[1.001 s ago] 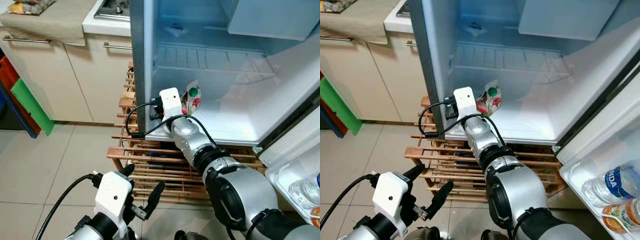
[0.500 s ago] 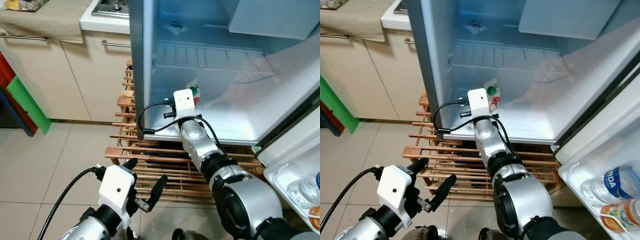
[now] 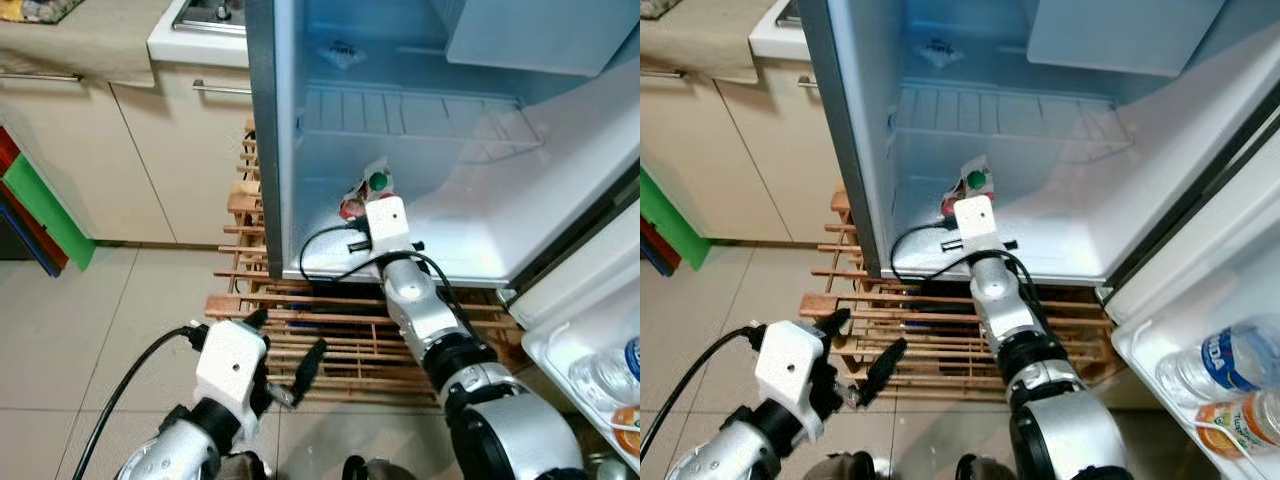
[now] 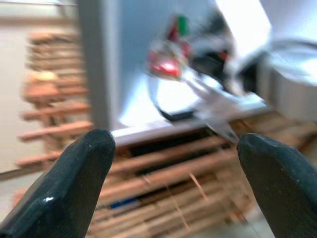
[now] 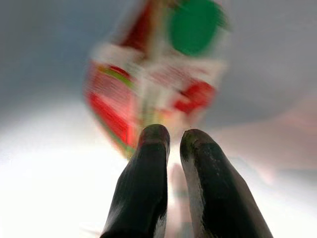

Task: Restocking fridge

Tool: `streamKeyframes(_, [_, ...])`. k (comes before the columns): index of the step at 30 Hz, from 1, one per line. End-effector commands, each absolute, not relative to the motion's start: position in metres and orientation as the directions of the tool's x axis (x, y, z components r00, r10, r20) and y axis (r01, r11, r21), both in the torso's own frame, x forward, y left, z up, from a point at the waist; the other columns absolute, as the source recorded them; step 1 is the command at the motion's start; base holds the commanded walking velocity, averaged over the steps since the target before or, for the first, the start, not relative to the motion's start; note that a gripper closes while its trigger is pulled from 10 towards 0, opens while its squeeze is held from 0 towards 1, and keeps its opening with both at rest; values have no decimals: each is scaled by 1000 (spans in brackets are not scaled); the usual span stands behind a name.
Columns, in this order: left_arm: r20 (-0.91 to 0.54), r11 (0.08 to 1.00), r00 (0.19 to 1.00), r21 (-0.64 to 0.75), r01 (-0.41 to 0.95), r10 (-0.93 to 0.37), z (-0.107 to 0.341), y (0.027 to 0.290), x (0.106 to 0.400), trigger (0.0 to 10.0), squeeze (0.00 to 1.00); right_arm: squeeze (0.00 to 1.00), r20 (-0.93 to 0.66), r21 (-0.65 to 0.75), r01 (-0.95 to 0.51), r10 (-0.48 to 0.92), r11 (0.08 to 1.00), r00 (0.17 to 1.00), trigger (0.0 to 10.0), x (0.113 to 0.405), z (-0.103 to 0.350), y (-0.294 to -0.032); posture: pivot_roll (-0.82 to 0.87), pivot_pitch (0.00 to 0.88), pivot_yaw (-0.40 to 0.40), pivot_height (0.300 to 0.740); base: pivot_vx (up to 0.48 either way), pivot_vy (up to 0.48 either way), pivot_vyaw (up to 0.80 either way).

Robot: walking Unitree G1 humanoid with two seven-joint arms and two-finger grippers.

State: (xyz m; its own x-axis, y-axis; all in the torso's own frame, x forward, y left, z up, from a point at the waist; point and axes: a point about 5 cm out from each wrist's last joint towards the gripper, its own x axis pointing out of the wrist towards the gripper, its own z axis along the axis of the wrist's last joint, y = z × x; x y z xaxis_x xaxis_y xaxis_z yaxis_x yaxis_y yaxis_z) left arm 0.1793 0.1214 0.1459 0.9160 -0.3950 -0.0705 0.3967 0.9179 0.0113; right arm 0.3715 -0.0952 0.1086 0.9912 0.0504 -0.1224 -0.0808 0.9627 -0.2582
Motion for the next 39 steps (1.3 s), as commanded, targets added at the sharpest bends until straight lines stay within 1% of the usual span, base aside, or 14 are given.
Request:
streamKeyframes(1, [-68,925,923,6,379,-378,146,123,179,10000,0,0,-149,-288,-70,28,955,988,10000,370,103,-98,120,197,-61,740,390,0,0])
streamKeyframes(8, [-39,909,909,11,417,-416,154,118,174,10000,0,0,-222,-310,-109,39,945,974,10000,365,88,-92,131,202,-56,740,468,0,0])
streamKeyframes(13, [-25,904,904,19,427,-426,157,116,172,10000,0,0,-232,-306,-136,65,942,970,10000,364,88,-82,134,205,-56,740,461,0,0])
streamKeyframes(17, [-18,895,896,33,444,-444,160,113,171,10000,0,0,-236,-305,-144,72,942,969,10000,363,87,-80,134,205,-57,740,413,0,0])
streamKeyframes(21, [22,879,879,32,475,-476,170,105,169,10000,0,0,-258,-311,-153,72,938,964,10000,360,81,-80,133,209,-59,740,0,0,0])
streamKeyframes(28, [30,874,873,21,486,-486,172,103,168,10000,0,0,-272,-323,-149,60,935,961,10000,359,78,-81,130,211,-57,740,0,0,0])
streamKeyframes(34, [27,871,870,15,491,-492,172,102,168,10000,0,0,-240,-268,-204,140,942,961,10000,361,88,-62,131,208,-58,740,0,0,0])
streamKeyframes(39, [25,870,870,11,492,-493,172,102,168,10000,0,0,-238,-274,-226,162,935,958,10000,360,89,-54,133,201,-61,740,0,0,0])
